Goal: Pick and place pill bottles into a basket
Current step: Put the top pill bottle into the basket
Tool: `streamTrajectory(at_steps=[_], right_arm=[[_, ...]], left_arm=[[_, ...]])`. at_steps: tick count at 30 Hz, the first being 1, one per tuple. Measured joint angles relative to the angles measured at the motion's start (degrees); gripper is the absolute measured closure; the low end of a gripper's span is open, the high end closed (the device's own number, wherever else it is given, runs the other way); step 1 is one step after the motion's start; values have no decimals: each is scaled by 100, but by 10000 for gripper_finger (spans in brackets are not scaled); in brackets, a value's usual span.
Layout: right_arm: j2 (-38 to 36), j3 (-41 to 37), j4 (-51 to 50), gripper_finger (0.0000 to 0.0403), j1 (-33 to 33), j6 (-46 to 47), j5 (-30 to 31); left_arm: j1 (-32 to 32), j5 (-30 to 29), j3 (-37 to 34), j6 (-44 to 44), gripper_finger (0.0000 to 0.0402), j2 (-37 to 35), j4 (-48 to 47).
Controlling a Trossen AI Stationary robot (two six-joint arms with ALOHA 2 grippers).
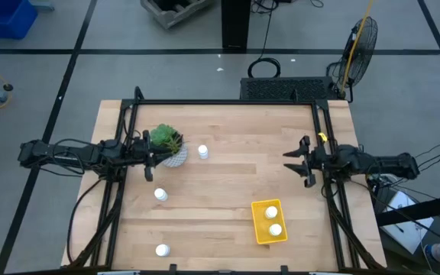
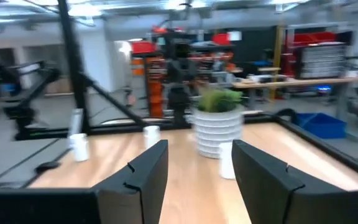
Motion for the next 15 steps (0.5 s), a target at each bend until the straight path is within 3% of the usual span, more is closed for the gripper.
streamTrajectory(at_steps=[9, 13, 15], right_arm=[[340, -10, 45, 234, -1094, 254, -125], [346, -11, 87, 234, -1194, 275, 679], [346, -14, 88, 234, -1187, 274, 1011]], left_arm=[[-2, -39, 0, 7, 325, 2, -3], [0, -747, 30, -341, 325, 81, 3], [0, -793, 152, -310, 325, 230, -137]])
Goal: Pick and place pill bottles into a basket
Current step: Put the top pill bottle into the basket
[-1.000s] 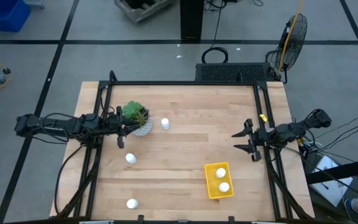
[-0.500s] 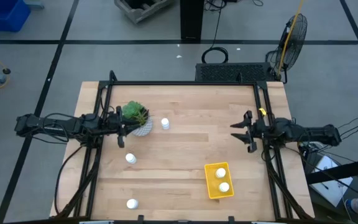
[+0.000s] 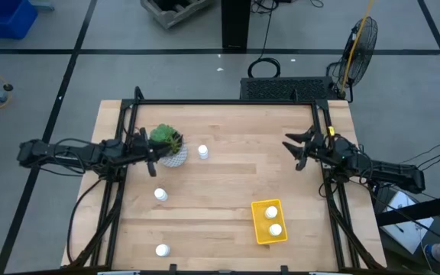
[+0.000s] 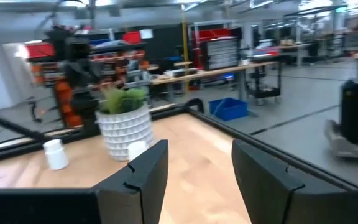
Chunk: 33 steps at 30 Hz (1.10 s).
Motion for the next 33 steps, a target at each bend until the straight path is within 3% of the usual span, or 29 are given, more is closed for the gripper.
streamTrajectory(at_steps=[4, 10, 15, 18, 20, 25, 33], right_arm=[[0, -2, -3, 230, 0, 0, 159], [0, -2, -48, 232, 0, 7, 210], [1, -4, -48, 233, 2, 617, 211], [2, -4, -53, 230, 2, 603, 209], [2, -4, -54, 230, 2, 572, 211], [2, -4, -52, 233, 2, 559, 209], [2, -4, -52, 232, 2, 558, 210]], left_arm=[[0, 4, 677, 247, 325, 685, -415], [32, 4, 2464, 621, 325, 2115, -2268], [369, -22, 4245, -82, 325, 3263, -4403], [582, -204, 5090, -434, 325, 3803, -5171], [730, 26, 5527, -310, 325, 4128, -5546], [1080, 1266, 6190, 360, 325, 4898, -5994], [1393, 1393, 6704, 365, 325, 5842, -6036]])
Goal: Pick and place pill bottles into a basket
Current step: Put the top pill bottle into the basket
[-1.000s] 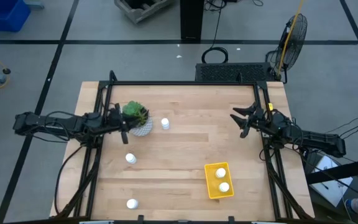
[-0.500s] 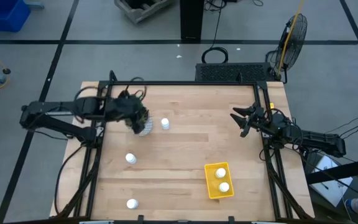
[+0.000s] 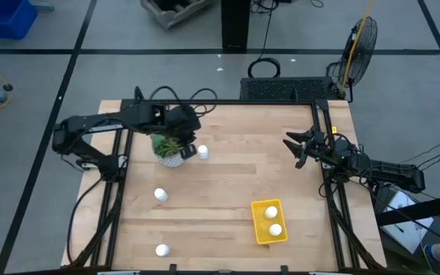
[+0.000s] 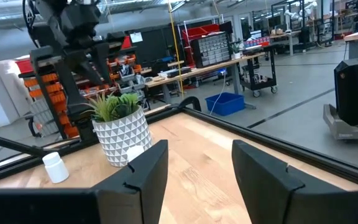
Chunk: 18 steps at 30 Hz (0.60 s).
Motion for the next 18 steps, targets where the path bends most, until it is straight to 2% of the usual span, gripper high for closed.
streamTrajectory(at_steps=[3, 5, 14, 18], right_arm=[[0, 0, 0, 233, 1, -1, 1], [0, 0, 0, 233, 1, -1, 0], [0, 0, 0, 232, 2, -1, -1], [0, 0, 0, 233, 2, -1, 0]], left_arm=[[86, 182, 9, 37, 315, 227, -104], [137, 185, 9, -23, 295, 385, -184], [222, 26, 6, 229, 133, 1052, -614], [220, 116, 6, 248, 83, 1279, -566]])
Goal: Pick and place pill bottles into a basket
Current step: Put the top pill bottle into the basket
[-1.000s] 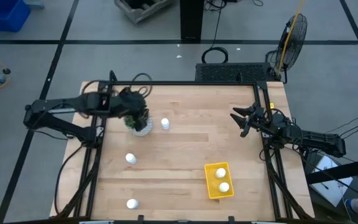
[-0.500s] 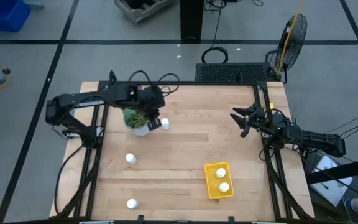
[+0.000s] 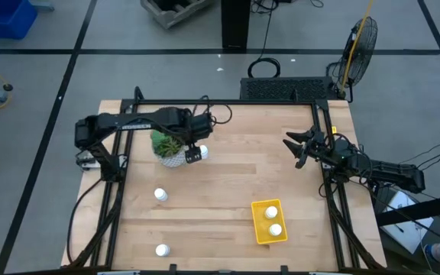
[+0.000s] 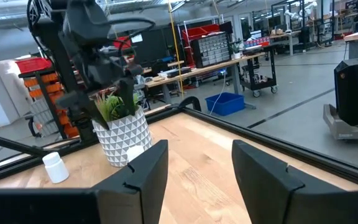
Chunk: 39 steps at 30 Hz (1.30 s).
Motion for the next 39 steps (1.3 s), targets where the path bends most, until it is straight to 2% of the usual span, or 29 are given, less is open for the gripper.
streamTrajectory(at_steps=[5, 13, 22, 39], right_arm=[[0, 0, 0, 232, 0, 0, 1], [0, 0, 0, 232, 0, 0, 1], [0, 0, -5, 230, 0, 0, 1], [29, 0, -35, 231, 0, 0, 0]], left_arm=[[0, -51, -2, 162, 60, 281, 34], [-33, -56, -4, 599, 84, 504, 561], [-33, 195, -4, 811, 97, 565, 999], [-33, 241, -7, 1045, 94, 1014, 871]])
